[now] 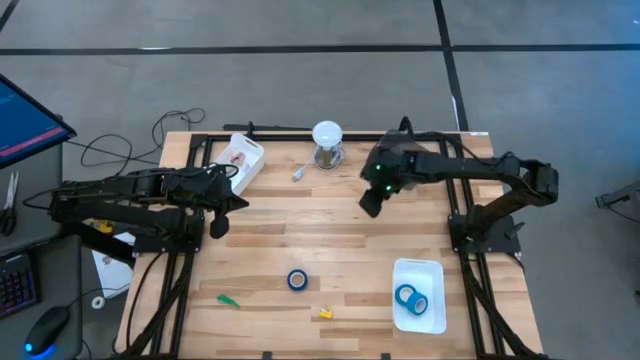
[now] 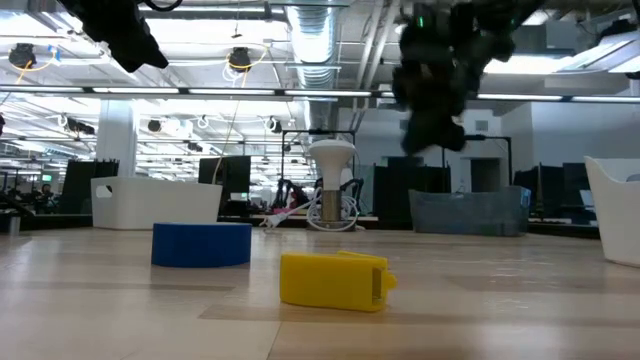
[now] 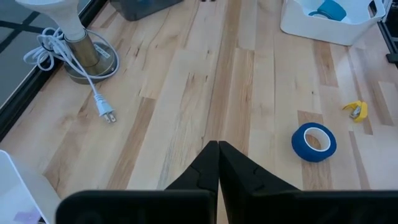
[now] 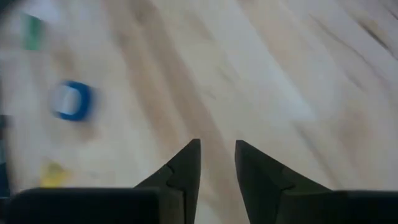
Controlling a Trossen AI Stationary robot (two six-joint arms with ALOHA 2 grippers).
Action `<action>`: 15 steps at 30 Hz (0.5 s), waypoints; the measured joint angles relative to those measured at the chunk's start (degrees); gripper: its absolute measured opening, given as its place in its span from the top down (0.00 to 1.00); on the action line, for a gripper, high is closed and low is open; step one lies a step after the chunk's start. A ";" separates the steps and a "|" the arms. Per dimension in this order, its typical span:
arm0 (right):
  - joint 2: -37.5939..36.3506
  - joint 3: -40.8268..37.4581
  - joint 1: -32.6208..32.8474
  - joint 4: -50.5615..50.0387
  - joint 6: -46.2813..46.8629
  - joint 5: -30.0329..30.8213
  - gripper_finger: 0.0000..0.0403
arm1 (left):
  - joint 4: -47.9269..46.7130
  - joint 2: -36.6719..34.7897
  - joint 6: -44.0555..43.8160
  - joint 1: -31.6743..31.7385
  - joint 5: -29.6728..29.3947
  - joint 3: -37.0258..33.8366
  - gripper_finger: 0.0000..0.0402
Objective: Pick and place Stapler, Stapler remover, tape
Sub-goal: Put the blue tape into the bottom white bin
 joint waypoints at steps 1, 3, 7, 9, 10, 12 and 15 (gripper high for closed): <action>0.00 0.80 1.70 1.57 0.96 0.02 0.77 | 0.04 0.00 0.00 0.00 0.00 0.00 1.00; 0.00 2.71 4.72 3.92 2.74 0.19 0.78 | 0.11 0.00 0.00 0.00 0.00 0.00 1.00; 0.00 8.06 10.01 4.59 6.25 5.81 0.80 | 0.17 0.00 0.00 0.00 0.00 0.00 1.00; 0.15 10.44 12.36 3.70 8.51 9.88 0.81 | 0.19 0.00 0.00 0.00 0.00 0.00 1.00; 0.53 11.77 13.41 3.36 9.96 11.65 0.82 | 0.21 0.00 0.00 0.00 0.00 0.00 1.00; 1.62 14.80 15.34 1.63 12.26 13.38 0.84 | 0.22 0.00 0.01 0.00 0.00 0.00 1.00; 5.05 20.74 17.83 -1.97 13.65 13.83 0.85 | 0.25 -0.02 0.02 0.00 0.02 0.00 1.00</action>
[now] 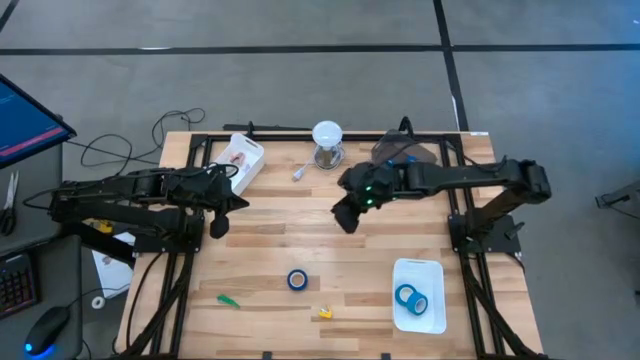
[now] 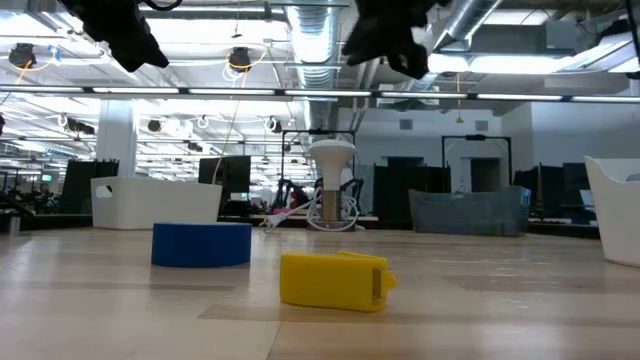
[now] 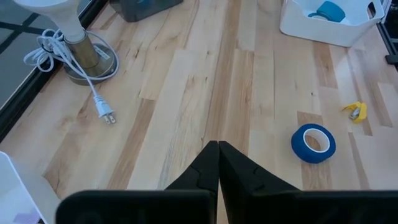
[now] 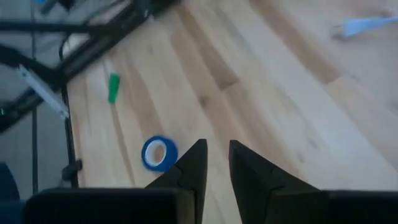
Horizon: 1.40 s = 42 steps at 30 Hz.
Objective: Pick and place Stapler, Stapler remover, tape
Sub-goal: Put the blue tape into the bottom white bin
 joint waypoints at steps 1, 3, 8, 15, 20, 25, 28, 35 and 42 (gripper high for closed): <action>1.63 2.13 0.75 -1.75 -0.03 0.05 0.85 | 0.00 0.00 0.00 0.00 0.00 0.00 1.00; 5.11 6.28 1.90 -4.96 -1.14 0.10 0.85 | 0.01 0.02 0.00 0.00 0.00 0.00 1.00; 10.80 14.34 3.18 -14.47 -4.02 4.91 0.86 | 0.64 0.39 -2.71 0.00 3.50 0.00 1.00; 8.54 15.67 3.29 -21.85 -6.42 19.90 0.86 | 1.57 5.93 -8.17 -2.21 7.68 0.04 1.00; 3.13 15.79 2.88 -25.84 -6.57 27.76 0.89 | 5.30 14.01 -9.85 -8.65 3.10 0.04 1.00; -2.52 15.79 2.17 -31.42 -7.17 32.42 0.98 | 9.98 22.27 -13.13 -15.15 -1.18 0.02 1.00; -5.21 15.66 1.49 -34.76 -7.18 34.79 0.99 | 14.66 25.07 -17.38 -16.60 -2.07 0.02 1.00; -10.13 15.71 -0.03 -38.06 -10.58 37.78 0.95 | 20.34 28.39 -21.12 -19.35 -7.68 3.76 1.00; -13.04 15.67 -4.36 -40.59 -14.96 37.64 0.98 | 14.96 36.51 -21.52 -20.11 -7.97 10.07 1.00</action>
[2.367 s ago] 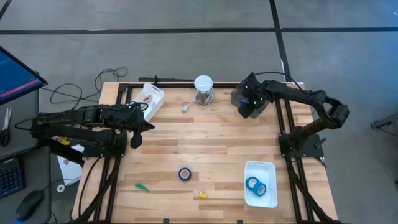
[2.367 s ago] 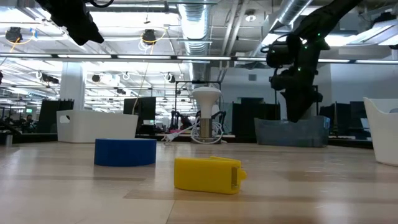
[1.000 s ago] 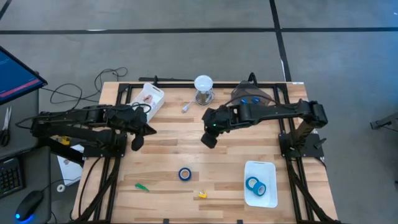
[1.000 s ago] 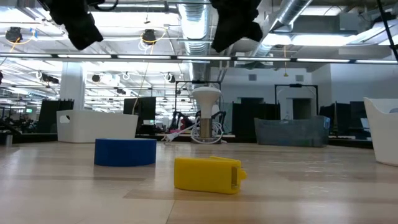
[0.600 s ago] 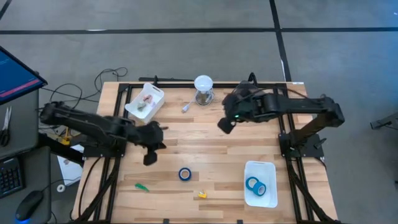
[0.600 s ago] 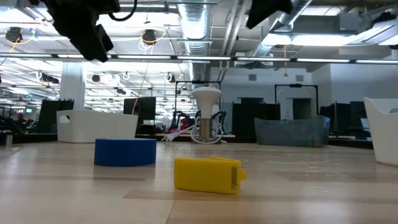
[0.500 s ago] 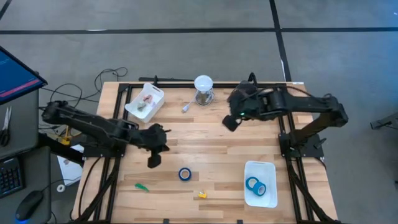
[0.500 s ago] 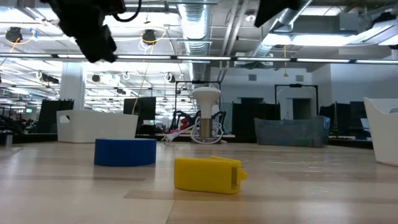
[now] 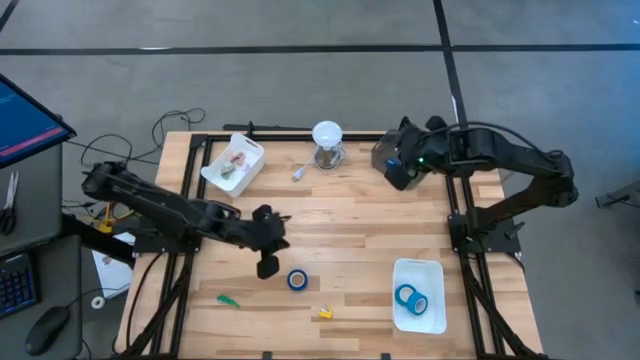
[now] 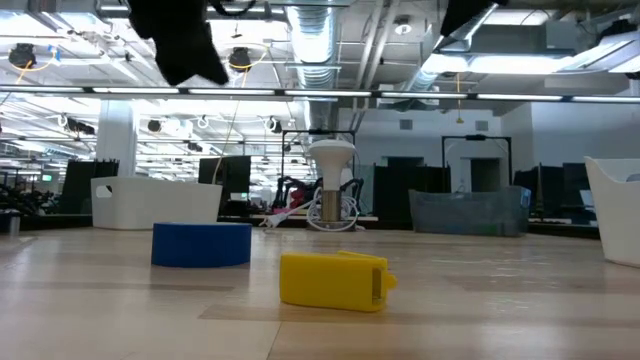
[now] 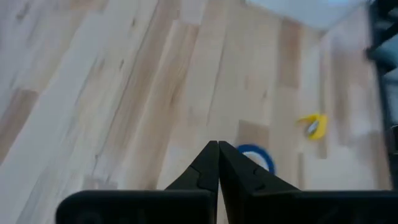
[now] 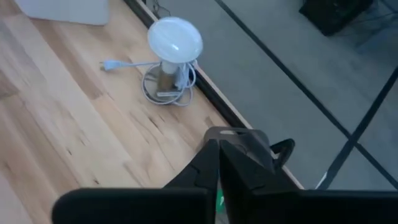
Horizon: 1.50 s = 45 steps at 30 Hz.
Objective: Pick and place Stapler, Stapler remover, tape
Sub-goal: Put the blue tape into the bottom white bin
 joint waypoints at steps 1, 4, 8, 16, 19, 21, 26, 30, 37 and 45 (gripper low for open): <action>-0.35 0.03 -0.53 0.14 -0.54 -0.09 0.99 | -1.84 1.41 -0.54 -0.11 0.02 1.00 1.00; -1.58 0.01 -2.40 -0.77 -2.13 -0.37 1.00 | -6.63 5.79 -1.51 -0.46 0.72 4.41 1.00; -3.25 0.01 -4.70 -0.89 -4.40 -0.37 1.00 | -7.73 9.86 -1.69 -1.04 2.66 7.62 1.00; -5.90 0.01 -8.90 -1.35 -9.47 -0.48 1.00 | -7.35 15.30 -5.82 -0.79 8.44 9.28 0.98; -6.54 0.01 -10.30 -1.60 -11.34 -0.80 1.00 | -7.23 17.60 -6.38 -0.78 10.43 9.25 0.93; -6.98 0.01 -11.09 -1.65 -12.62 -0.88 1.00 | -7.23 19.09 -7.65 -0.57 10.96 9.25 0.88; -7.40 0.01 -12.32 -1.66 -14.68 -2.12 1.00 | -6.12 21.51 -9.19 -0.47 10.99 9.23 0.75; -7.75 0.01 -13.29 -1.66 -16.13 -2.14 1.00 | -4.94 21.78 -10.59 -0.39 11.19 9.21 0.67; -8.42 0.01 -14.08 -1.62 -17.27 -2.18 1.00 | -4.11 23.37 -11.05 -0.42 11.18 9.19 0.57; -9.56 0.01 -14.09 -1.62 -17.73 -2.19 1.00 | -3.70 30.53 -11.95 -0.39 11.47 9.11 0.55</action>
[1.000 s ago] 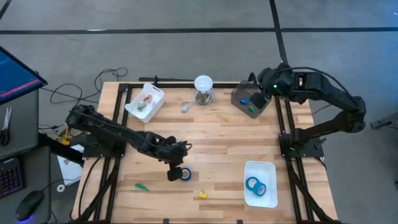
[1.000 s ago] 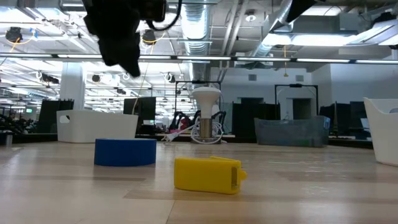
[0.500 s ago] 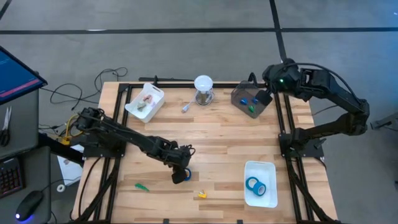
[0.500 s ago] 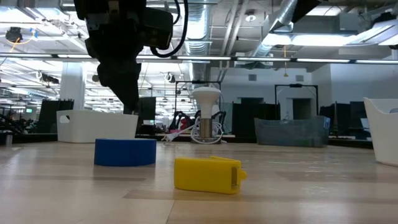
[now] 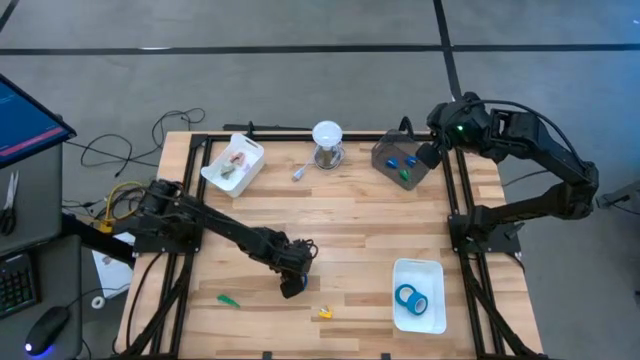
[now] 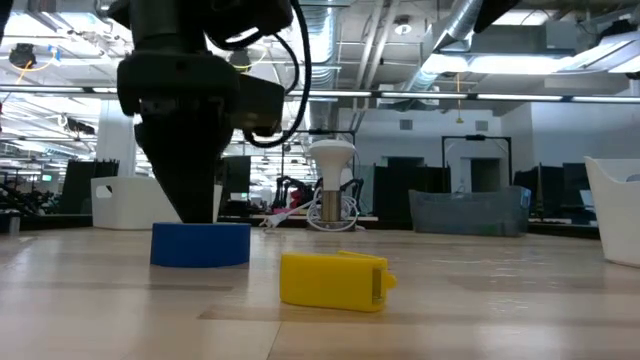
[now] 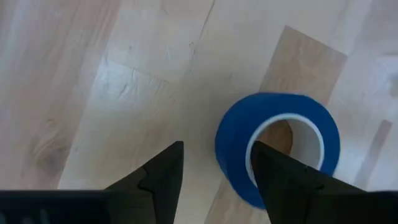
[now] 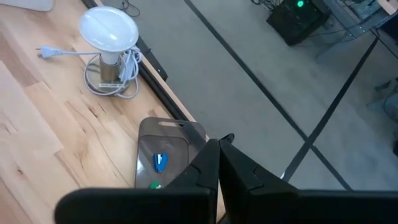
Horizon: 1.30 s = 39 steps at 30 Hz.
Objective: Pick and place Stapler, Stapler remover, tape
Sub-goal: Put the blue tape into the bottom white bin
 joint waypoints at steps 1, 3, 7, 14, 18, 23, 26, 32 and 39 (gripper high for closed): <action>-0.18 0.00 0.00 0.00 0.01 0.02 1.00 | 0.22 0.43 -0.03 0.00 -0.01 0.07 0.55; -0.34 0.00 0.00 -0.01 0.00 0.04 1.00 | 0.78 1.18 -0.12 -0.01 0.07 0.07 0.55; -0.72 0.00 0.00 0.00 -1.08 0.07 1.00 | 1.82 2.11 0.31 -0.02 -0.05 0.18 0.56; -0.72 0.00 0.00 0.00 -2.82 0.21 1.00 | 1.90 1.82 0.44 0.01 -0.61 -0.06 0.73; -0.72 0.00 0.00 -0.02 -2.99 0.24 1.00 | 2.64 1.74 0.39 0.02 -0.71 -0.06 0.93; -1.97 0.00 -0.52 -0.36 -2.97 0.13 1.00 | 3.12 0.69 0.47 0.36 -0.41 -0.19 0.95; -3.04 0.00 -1.48 -2.53 -2.95 -2.40 1.00 | 3.52 -2.68 1.33 1.39 -0.64 -0.20 0.95; -6.57 0.00 -3.63 -5.40 -2.94 -17.18 1.00 | 6.33 -12.04 6.87 5.20 -6.18 -0.19 0.95; -12.01 -1.79 -5.27 -4.86 -2.32 -30.42 1.00 | 14.61 -21.13 16.24 10.99 -14.71 -0.14 0.95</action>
